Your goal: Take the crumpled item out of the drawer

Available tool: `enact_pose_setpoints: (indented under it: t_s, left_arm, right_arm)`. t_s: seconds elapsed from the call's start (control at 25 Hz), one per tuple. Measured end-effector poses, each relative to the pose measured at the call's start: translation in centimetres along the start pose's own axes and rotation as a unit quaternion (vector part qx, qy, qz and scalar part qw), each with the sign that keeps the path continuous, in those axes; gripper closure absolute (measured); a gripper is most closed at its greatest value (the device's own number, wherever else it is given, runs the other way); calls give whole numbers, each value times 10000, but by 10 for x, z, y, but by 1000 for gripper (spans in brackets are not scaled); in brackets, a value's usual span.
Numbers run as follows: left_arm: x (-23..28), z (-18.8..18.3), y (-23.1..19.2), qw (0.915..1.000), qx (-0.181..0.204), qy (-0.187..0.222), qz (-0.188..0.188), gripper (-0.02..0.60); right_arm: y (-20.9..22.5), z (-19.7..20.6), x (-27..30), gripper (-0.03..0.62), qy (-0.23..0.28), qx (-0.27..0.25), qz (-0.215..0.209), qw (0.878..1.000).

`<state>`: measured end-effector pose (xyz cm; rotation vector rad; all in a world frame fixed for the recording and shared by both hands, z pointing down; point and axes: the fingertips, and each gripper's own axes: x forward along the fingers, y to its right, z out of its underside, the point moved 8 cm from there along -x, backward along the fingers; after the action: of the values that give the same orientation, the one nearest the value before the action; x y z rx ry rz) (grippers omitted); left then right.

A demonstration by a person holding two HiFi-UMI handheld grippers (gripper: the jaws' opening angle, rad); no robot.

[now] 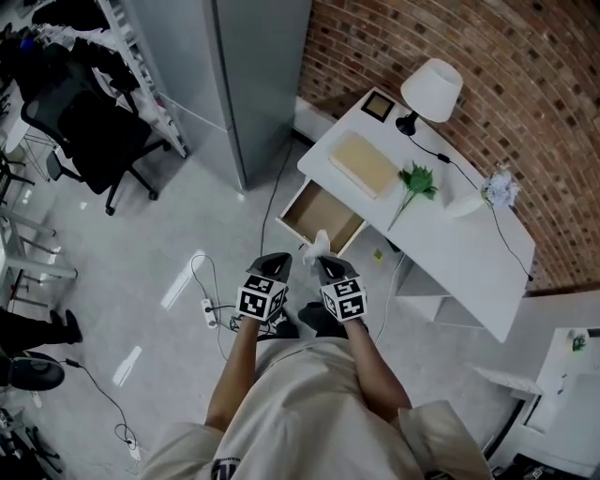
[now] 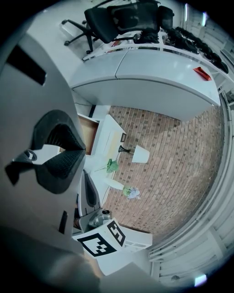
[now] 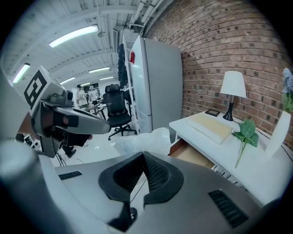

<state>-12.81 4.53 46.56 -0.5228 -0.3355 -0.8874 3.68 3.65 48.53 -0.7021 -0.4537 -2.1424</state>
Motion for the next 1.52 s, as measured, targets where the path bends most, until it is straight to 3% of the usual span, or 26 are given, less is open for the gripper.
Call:
enact_pose_setpoints:
  t_s: [0.44,1.52]
  left_arm:
    - [13,9,1,9996,192,-203,31,568]
    - [44,-13,-14,9996,200,-183,67,568]
  right_arm:
    - [12,21,12,568,17,310,38,9995]
    - [39,0,31,568,38,165,24,9999]
